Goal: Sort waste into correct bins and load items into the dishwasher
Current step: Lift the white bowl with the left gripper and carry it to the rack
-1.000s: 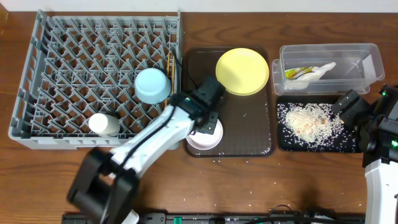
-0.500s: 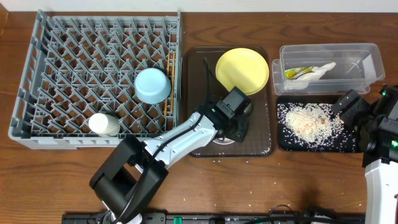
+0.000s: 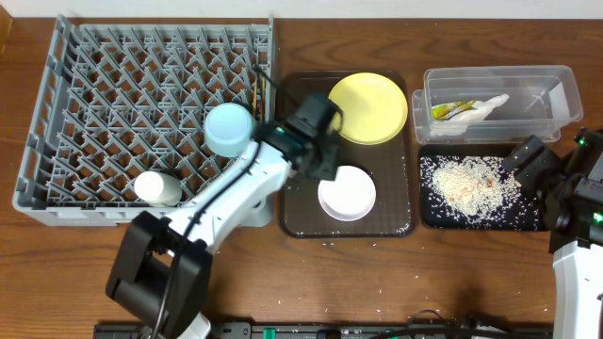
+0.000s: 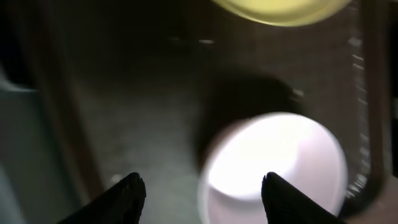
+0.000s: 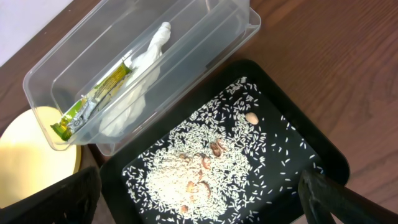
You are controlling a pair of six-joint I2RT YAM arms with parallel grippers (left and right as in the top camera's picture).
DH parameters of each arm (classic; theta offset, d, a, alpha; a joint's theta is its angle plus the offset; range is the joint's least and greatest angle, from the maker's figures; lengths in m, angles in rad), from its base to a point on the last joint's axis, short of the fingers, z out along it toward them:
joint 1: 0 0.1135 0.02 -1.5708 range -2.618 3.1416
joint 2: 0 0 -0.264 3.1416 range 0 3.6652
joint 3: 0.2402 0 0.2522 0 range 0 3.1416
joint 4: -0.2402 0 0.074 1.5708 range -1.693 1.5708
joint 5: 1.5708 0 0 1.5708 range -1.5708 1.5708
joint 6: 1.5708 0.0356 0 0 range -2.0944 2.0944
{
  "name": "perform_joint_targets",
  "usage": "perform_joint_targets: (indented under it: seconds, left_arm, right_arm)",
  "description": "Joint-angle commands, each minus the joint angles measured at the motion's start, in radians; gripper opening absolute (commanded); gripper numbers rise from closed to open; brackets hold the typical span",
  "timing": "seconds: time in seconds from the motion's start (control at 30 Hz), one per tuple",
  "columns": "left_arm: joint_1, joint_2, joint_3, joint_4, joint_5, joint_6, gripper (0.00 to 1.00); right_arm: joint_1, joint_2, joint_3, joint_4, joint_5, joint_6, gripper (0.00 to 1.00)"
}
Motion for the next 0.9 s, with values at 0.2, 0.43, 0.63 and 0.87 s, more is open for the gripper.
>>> perform_joint_targets:
  seconds: [0.2,0.43,0.63,0.87]
  left_arm:
    - [0.012,0.195,-0.032,0.009,0.174,0.177,0.47]
    - [-0.024,0.258,-0.031,0.031,0.175,0.176,0.08]
    - [-0.033,0.187,0.005,0.019,0.274,0.153,0.07]
    - [0.044,-0.093,0.016,-0.055,-0.071,0.133,0.07]
  right_arm:
    - [-0.006,-0.003,0.011,-0.002,0.014,-0.006,0.99]
    - [-0.006,-0.003,0.011,-0.002,0.014,-0.006,0.99]
    - [-0.006,-0.003,0.011,-0.001,0.014,-0.006,0.99]
    - [-0.006,-0.003,0.011,-0.001,0.014,-0.006,0.99]
